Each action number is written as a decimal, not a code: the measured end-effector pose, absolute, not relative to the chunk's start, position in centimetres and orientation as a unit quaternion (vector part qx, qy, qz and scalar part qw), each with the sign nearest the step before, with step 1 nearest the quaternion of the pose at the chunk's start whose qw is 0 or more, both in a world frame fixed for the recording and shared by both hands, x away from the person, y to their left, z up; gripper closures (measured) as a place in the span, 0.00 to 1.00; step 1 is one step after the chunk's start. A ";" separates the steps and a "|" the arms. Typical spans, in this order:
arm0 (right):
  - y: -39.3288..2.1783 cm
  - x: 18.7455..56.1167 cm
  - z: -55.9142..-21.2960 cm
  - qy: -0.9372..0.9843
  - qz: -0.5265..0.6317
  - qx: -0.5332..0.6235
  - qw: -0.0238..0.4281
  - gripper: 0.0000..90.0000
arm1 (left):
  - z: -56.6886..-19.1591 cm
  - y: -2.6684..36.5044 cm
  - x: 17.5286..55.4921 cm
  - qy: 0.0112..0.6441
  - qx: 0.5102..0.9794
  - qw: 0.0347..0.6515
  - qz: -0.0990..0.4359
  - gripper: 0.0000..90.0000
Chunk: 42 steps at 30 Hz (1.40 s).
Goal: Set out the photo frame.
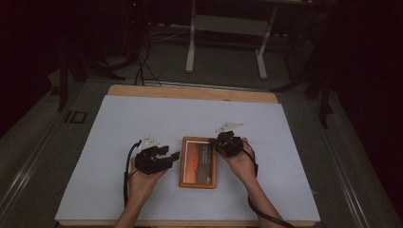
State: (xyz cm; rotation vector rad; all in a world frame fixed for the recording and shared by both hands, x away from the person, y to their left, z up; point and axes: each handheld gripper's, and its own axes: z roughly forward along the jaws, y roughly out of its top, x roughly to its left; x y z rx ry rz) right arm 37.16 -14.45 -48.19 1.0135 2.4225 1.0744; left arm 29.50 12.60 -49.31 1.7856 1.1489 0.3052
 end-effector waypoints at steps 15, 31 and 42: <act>-15.2 37.7 -49.1 0.844 0.379 0.344 0.158 1.00 | -49.3 12.8 29.5 0.474 0.727 0.481 0.122 0.51; -17.0 38.5 -51.1 0.844 0.354 0.381 0.131 1.00 | -49.1 12.7 29.4 0.472 0.727 0.485 0.115 0.51; -17.4 38.6 -51.3 0.837 0.367 0.389 0.119 1.00 | -48.4 11.5 28.5 0.465 0.727 0.496 0.091 0.49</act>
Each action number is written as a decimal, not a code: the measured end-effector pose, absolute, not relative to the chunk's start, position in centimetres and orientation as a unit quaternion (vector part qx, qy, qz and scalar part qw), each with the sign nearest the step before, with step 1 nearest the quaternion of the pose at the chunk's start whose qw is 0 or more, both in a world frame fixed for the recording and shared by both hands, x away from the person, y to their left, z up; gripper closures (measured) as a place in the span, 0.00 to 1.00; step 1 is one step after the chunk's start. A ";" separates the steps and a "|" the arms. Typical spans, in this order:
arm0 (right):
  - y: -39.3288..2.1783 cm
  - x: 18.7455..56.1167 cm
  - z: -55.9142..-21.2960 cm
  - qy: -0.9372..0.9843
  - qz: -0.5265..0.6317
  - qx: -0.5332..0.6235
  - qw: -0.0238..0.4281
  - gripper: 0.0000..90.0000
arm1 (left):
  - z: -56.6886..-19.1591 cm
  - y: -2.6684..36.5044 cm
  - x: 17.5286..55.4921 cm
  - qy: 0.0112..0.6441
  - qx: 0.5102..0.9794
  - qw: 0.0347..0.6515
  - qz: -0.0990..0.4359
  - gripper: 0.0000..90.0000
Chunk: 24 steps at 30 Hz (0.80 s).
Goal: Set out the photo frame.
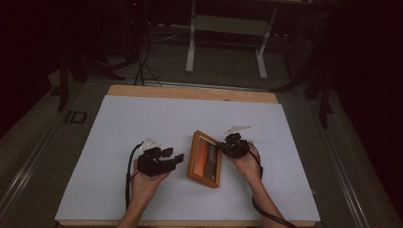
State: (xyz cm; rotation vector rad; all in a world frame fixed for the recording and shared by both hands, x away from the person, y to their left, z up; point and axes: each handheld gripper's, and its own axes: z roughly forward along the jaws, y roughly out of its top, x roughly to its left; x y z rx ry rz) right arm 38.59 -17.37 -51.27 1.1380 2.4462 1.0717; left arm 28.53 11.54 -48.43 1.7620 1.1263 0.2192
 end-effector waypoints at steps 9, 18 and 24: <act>-17.4 38.6 -51.3 0.836 0.369 0.388 0.119 1.00 | -48.4 9.8 27.7 0.456 0.731 0.505 0.057 0.44; -17.5 38.6 -51.4 0.835 0.372 0.388 0.119 1.00 | -49.5 7.5 27.6 0.448 0.754 0.479 0.029 0.37; -17.5 38.6 -51.4 0.834 0.373 0.388 0.118 1.00 | -50.4 6.6 27.8 0.455 0.762 0.461 0.008 0.41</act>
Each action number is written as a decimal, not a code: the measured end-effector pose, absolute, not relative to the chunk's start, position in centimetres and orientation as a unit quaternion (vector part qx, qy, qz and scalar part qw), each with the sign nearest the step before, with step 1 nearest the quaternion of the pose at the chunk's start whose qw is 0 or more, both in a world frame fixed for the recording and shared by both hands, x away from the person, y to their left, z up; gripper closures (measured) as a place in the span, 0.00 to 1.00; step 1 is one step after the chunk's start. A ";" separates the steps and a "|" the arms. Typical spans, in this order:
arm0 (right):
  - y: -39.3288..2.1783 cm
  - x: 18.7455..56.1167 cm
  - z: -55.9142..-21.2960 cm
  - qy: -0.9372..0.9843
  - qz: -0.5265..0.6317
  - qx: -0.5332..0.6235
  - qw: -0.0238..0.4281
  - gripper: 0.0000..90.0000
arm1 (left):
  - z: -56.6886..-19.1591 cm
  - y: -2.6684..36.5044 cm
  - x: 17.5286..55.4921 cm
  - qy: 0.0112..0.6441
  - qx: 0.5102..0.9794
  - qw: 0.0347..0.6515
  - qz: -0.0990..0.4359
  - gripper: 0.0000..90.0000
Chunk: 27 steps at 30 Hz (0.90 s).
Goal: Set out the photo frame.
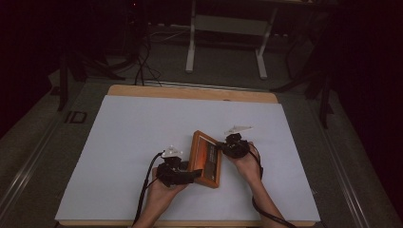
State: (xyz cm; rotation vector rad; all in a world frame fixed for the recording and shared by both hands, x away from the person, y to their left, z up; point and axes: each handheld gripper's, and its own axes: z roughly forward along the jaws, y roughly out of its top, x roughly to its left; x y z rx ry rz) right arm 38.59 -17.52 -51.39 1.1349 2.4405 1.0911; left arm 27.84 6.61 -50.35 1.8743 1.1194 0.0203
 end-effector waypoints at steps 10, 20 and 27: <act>-17.5 38.5 -51.4 0.836 0.372 0.384 0.121 1.00 | -51.2 6.6 28.4 0.466 0.744 0.476 -0.049 0.56; -17.7 37.5 -51.0 0.851 0.356 0.361 0.136 0.95 | -51.2 6.5 28.5 0.477 0.732 0.483 -0.062 0.62; -19.5 36.0 -50.2 0.857 0.355 0.346 0.139 0.88 | -50.5 5.5 28.2 0.458 0.743 0.487 -0.034 0.66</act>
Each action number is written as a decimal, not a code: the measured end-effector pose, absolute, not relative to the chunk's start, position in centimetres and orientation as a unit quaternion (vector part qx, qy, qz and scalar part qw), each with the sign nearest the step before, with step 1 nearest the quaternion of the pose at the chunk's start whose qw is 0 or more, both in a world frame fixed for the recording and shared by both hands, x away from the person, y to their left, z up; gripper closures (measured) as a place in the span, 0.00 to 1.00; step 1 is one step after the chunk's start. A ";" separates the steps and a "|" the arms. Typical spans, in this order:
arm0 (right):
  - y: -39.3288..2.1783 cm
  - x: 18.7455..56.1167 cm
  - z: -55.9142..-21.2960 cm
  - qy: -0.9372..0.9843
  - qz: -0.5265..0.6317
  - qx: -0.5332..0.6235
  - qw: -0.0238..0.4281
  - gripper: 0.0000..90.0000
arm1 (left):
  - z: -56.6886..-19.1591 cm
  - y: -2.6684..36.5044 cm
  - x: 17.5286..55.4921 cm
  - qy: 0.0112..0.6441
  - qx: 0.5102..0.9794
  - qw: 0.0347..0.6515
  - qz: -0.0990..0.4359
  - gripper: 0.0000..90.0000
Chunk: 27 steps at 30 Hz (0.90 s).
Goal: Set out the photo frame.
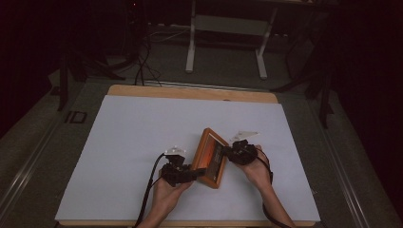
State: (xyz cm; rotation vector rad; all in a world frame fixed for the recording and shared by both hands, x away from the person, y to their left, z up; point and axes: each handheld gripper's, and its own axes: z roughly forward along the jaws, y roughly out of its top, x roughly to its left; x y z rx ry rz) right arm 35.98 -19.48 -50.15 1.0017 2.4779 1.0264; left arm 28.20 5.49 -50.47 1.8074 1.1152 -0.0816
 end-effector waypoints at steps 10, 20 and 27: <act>-22.3 32.7 -48.0 0.850 0.372 0.333 0.167 0.71 | -49.1 3.0 27.7 0.421 0.763 0.491 0.009 0.74; -24.7 29.1 -45.5 0.839 0.387 0.323 0.203 0.65 | -48.3 0.6 26.4 0.371 0.791 0.482 0.064 0.76; -26.0 27.9 -44.0 0.824 0.410 0.327 0.216 0.65 | -48.1 -0.6 25.9 0.348 0.798 0.483 0.091 0.76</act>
